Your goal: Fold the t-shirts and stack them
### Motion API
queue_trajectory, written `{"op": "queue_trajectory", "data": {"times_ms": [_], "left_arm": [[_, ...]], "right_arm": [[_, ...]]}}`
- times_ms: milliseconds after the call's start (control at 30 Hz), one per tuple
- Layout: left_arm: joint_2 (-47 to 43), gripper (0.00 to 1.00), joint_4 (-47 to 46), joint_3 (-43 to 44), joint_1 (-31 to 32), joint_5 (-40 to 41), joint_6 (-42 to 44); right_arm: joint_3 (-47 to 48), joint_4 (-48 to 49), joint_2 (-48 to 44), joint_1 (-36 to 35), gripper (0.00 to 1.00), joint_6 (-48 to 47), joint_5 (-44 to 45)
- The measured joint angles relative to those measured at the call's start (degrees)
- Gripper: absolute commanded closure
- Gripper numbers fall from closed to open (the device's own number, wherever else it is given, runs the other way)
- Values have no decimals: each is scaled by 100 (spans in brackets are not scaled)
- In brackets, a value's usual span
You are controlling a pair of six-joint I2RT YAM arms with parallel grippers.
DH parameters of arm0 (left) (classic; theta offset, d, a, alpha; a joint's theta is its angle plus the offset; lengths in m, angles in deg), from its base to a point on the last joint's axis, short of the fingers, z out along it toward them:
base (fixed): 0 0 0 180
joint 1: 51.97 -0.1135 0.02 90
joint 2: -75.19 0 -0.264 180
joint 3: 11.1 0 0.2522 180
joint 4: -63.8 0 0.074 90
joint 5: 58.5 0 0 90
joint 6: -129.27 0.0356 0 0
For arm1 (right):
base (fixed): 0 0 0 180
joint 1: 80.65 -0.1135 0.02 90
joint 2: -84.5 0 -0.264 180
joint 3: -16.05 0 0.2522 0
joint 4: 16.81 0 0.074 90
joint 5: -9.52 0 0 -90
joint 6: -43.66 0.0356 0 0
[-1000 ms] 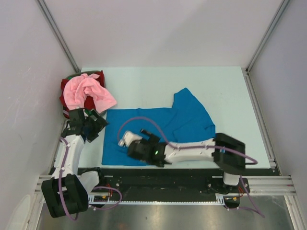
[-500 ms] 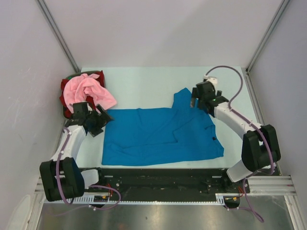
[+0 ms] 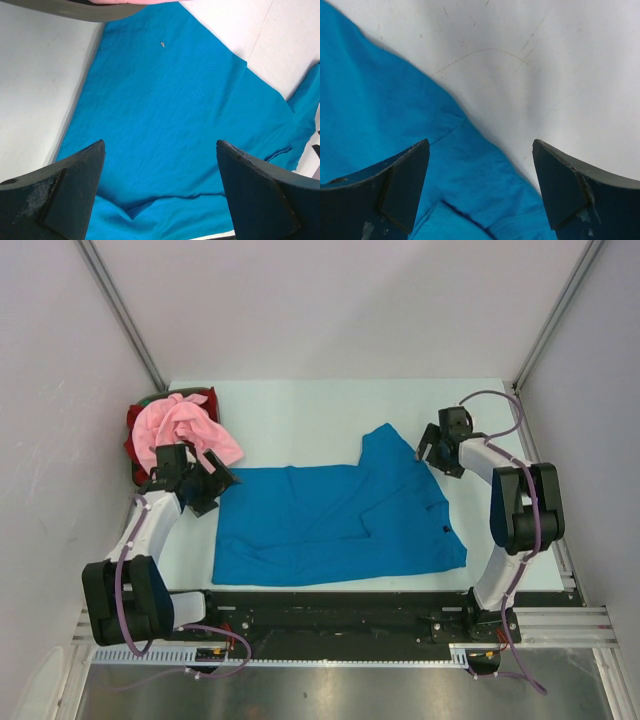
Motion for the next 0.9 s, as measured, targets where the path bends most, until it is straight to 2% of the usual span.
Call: {"op": "queue_trajectory", "data": {"times_ms": [100,300,333,400,433,500,533,567,900], "left_arm": [[59,3,-35,0,0,-2,-2],[208,3,-133,-2,0,-2,0],[225,3,-140,-2,2,-2,0],[245,3,-160,-2,4,-2,0],[247,4,-166,-2,4,-2,0],[247,3,-173,-2,4,-2,0],[247,4,-175,-2,4,-2,0],[247,3,-175,-2,4,-2,2],[247,3,-190,-2,4,-2,2]], "right_arm": [[0,101,240,33,19,13,-280],[11,212,426,136,41,46,-640],[11,223,444,146,51,48,-662],[37,243,487,162,60,48,-691],[52,245,516,162,74,42,-691],[66,247,546,162,87,57,-673],[66,249,564,162,90,48,-673],[72,245,584,162,100,76,-625],[96,146,586,175,100,125,-260]]}}
